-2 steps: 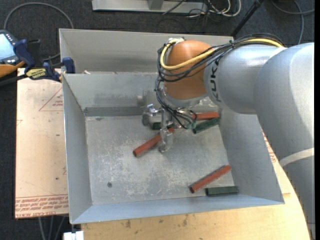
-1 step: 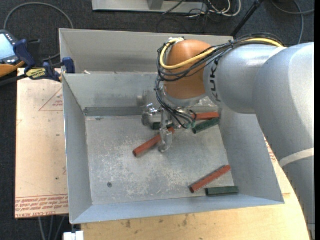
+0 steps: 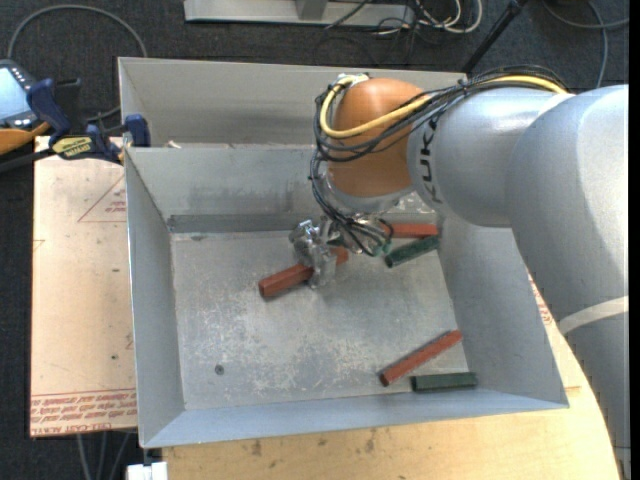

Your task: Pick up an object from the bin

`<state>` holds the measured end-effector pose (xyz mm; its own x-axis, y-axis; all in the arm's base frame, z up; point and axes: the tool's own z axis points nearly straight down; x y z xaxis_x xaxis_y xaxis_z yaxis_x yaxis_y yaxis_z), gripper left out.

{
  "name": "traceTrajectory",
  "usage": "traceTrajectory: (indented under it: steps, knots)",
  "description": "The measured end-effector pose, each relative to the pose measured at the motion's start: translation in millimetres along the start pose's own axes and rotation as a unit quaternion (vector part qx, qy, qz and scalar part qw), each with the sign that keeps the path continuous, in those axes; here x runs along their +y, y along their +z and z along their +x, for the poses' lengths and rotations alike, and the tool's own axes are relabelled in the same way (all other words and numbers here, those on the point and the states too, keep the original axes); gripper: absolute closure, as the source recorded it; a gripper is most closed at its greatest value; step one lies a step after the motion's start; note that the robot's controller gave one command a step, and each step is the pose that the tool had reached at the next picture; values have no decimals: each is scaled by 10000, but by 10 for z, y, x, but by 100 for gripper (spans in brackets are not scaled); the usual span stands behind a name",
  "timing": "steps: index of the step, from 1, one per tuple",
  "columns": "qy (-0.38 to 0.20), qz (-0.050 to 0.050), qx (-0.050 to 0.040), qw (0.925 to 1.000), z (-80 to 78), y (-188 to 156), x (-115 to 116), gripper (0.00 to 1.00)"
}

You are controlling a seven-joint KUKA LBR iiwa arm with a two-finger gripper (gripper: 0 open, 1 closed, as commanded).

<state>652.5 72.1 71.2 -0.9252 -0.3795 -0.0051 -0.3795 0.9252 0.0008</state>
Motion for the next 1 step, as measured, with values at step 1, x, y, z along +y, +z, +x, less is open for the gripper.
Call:
traceTrajectory:
  steps: [1]
  knots:
    - [11, 16, -41, 10000, -36, -1231, 0, 100]
